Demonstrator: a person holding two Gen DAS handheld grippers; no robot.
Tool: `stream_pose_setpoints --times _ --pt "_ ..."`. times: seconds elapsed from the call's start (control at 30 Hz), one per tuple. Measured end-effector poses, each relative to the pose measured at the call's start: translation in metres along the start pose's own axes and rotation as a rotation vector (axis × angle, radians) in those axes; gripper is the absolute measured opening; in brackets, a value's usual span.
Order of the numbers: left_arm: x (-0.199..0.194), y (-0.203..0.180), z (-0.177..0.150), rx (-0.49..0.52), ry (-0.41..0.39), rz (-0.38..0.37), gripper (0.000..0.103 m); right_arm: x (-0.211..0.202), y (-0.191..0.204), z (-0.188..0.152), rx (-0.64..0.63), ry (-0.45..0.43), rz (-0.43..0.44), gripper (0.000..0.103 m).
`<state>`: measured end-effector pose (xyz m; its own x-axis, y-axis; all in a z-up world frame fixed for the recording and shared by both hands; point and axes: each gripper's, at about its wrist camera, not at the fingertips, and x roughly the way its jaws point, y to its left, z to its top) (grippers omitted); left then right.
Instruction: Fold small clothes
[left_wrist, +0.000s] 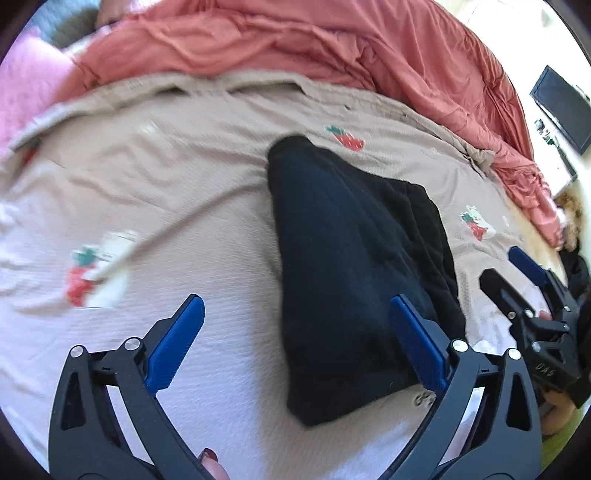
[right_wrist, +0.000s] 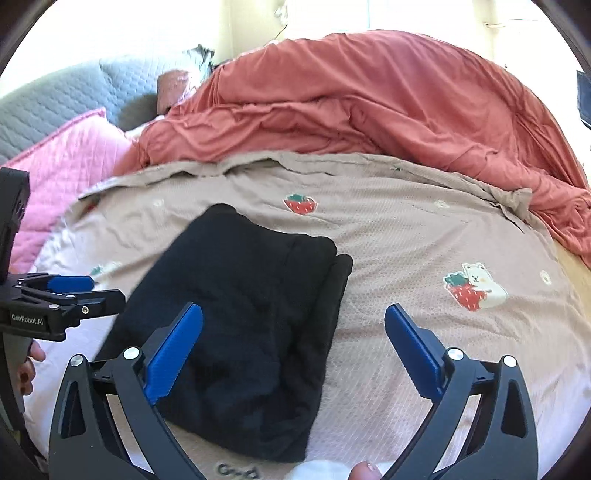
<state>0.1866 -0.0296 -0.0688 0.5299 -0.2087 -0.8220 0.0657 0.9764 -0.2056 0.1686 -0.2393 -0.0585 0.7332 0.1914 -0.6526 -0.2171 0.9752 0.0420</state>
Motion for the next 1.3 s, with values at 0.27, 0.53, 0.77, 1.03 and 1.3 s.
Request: stream_pose_setpoints --times 0.27,0.53,0.77,1.03,1.3 --pt "-0.052 -0.005 -0.026 0.044 -0.096 0.081 0.094 -0.049 0.014 -0.025 0.012 -0.025 -0.006 0.099" --pt "-0.079 -0.011 -0.074 0.035 -0.094 0.103 0.094 -0.085 0.025 -0.057 0.055 0.007 -0.016 0.099" --pt "-0.080 -0.010 -0.114 0.044 -0.026 0.119 0.094 -0.102 0.035 -0.086 0.069 0.062 -0.027 0.099" --pt "-0.078 -0.006 -0.132 0.030 0.006 0.128 0.094 -0.104 0.041 -0.097 0.067 0.091 -0.048 0.099" --pt "-0.086 -0.009 -0.129 0.030 -0.021 0.130 0.094 -0.108 0.045 -0.102 0.070 0.105 -0.046 0.099"
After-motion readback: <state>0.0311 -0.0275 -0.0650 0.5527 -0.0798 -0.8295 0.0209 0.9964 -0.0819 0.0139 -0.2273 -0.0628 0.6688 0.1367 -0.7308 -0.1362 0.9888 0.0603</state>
